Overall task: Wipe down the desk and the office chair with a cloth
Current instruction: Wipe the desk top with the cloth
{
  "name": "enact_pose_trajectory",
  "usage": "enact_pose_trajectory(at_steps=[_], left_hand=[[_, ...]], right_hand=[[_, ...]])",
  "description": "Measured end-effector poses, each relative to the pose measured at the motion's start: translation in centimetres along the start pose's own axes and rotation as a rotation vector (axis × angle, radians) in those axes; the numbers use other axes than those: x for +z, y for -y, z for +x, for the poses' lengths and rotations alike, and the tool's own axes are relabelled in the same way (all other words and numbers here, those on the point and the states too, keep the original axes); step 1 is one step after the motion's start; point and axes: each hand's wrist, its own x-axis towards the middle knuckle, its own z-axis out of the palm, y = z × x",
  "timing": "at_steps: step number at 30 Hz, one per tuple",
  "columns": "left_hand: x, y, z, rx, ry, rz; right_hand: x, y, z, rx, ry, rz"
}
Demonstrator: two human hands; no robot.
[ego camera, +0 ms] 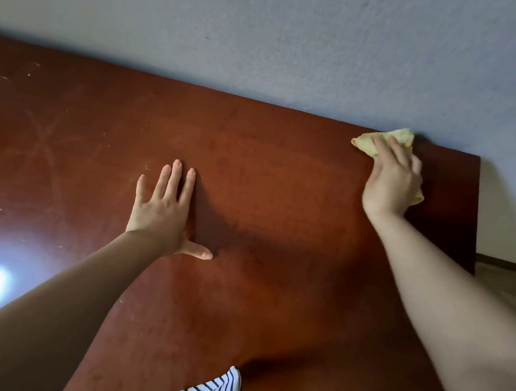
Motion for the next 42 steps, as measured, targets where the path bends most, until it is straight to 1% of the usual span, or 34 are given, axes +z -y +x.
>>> enact_pose_trajectory(at_steps=[1,2,3,6,10,12,17,20,23,25,27,33,35,37,39,41,42], left_hand=[[0.0,0.0,0.0,0.001,0.0,0.0],[0.0,0.0,0.0,0.001,0.003,-0.001],[0.1,0.0,0.0,0.001,0.004,-0.001],[0.1,0.1,0.1,-0.001,-0.002,-0.006],[-0.1,0.1,0.2,-0.006,-0.005,0.005],[-0.2,0.1,0.4,-0.005,-0.01,0.009],[-0.3,0.0,0.1,-0.005,-0.024,-0.003],[0.0,0.0,0.0,0.0,-0.029,-0.031],[0.1,0.1,0.0,0.005,-0.041,-0.039],[0.2,0.1,0.0,0.011,-0.052,-0.047],[0.2,0.0,-0.1,0.02,-0.057,-0.047],[0.4,-0.5,-1.0,0.036,-0.086,-0.052],[0.8,-0.5,-1.6,0.045,-0.109,-0.072],[1.5,-0.5,-2.3,0.055,-0.145,-0.077],[2.3,-0.6,-3.2,0.071,-0.178,-0.075],[3.3,-0.8,-4.3,0.078,-0.198,-0.087],[3.8,-0.9,-5.0,0.078,-0.202,-0.096]], right_hand=[[0.5,1.1,-0.5,0.051,-0.002,0.008],[0.8,2.0,-1.2,0.043,0.009,0.022],[1.0,2.7,-2.0,-0.018,0.029,0.041],[0.7,3.5,-5.5,-0.274,0.106,0.074],[-0.4,3.4,-11.3,-0.547,0.141,0.148],[-1.0,2.7,-13.9,-0.703,0.178,0.141],[-3.4,-1.3,-19.2,-1.085,0.378,0.126],[-5.1,-4.3,-19.6,-1.255,0.477,0.114],[-6.0,-5.6,-16.9,-1.337,0.574,0.049],[-6.3,-5.7,-14.6,-1.312,0.612,0.011],[-6.3,-5.2,-12.5,-1.246,0.603,-0.006],[-4.3,-0.5,-6.6,-0.921,0.545,0.048],[-2.7,2.0,-5.2,-0.738,0.484,0.076],[-0.8,4.7,-4.5,-0.546,0.378,0.099],[1.1,7.3,-4.7,-0.375,0.268,0.061],[2.5,9.4,-5.6,-0.243,0.193,0.001],[3.0,10.2,-6.2,-0.206,0.178,-0.009]])
